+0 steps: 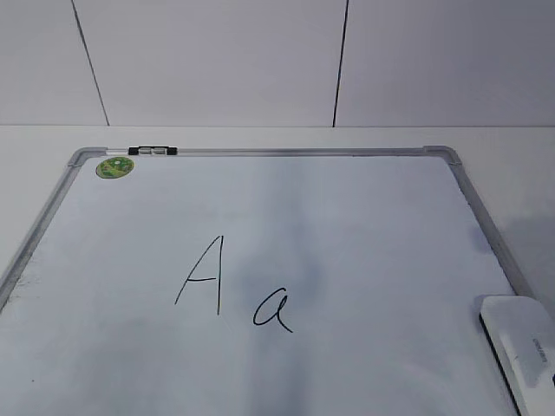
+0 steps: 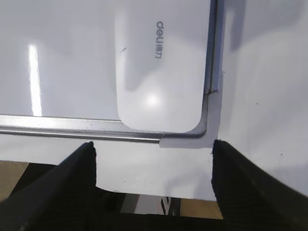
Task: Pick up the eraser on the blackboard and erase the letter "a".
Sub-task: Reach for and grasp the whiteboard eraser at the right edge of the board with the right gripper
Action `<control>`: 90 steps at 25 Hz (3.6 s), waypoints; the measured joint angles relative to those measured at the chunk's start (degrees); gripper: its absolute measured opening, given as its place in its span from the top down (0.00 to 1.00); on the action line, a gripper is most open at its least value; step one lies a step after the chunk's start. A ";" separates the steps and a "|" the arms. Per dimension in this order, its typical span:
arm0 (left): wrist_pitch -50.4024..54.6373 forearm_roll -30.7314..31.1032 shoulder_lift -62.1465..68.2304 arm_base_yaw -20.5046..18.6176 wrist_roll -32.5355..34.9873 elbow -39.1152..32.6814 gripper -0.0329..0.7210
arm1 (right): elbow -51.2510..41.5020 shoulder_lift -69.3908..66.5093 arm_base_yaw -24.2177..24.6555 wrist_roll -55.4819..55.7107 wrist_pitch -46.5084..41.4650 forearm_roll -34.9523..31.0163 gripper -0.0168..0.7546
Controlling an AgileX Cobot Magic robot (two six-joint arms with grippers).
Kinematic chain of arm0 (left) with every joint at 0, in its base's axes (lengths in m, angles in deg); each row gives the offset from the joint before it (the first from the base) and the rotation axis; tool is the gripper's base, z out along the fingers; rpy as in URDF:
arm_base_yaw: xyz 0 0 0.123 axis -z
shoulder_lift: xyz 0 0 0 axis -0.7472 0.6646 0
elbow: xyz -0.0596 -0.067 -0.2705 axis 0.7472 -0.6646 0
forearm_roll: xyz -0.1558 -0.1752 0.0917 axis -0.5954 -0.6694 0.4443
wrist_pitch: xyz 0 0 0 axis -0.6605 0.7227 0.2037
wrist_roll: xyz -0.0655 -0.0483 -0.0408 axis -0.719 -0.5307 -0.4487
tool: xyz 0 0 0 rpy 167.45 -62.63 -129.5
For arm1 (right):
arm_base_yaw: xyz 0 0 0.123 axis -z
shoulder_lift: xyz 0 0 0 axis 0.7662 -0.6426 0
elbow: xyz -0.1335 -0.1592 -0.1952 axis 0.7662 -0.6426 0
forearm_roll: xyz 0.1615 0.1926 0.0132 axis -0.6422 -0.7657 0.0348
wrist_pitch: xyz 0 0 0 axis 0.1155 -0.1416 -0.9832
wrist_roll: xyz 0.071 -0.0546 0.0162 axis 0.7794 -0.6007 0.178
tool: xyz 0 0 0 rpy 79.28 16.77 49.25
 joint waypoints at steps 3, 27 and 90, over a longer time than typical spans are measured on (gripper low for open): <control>0.00 0.00 0.00 0.00 0.00 0.00 0.63 | 0.00 -1.72 0.00 0.00 2.22 -0.12 0.21; 0.00 0.00 0.00 0.00 0.00 0.00 0.63 | 0.02 -5.96 0.00 -0.88 7.71 -0.70 0.12; 0.00 0.00 0.00 0.00 0.00 0.00 0.63 | 8.25 -23.42 0.00 0.57 7.04 2.66 0.13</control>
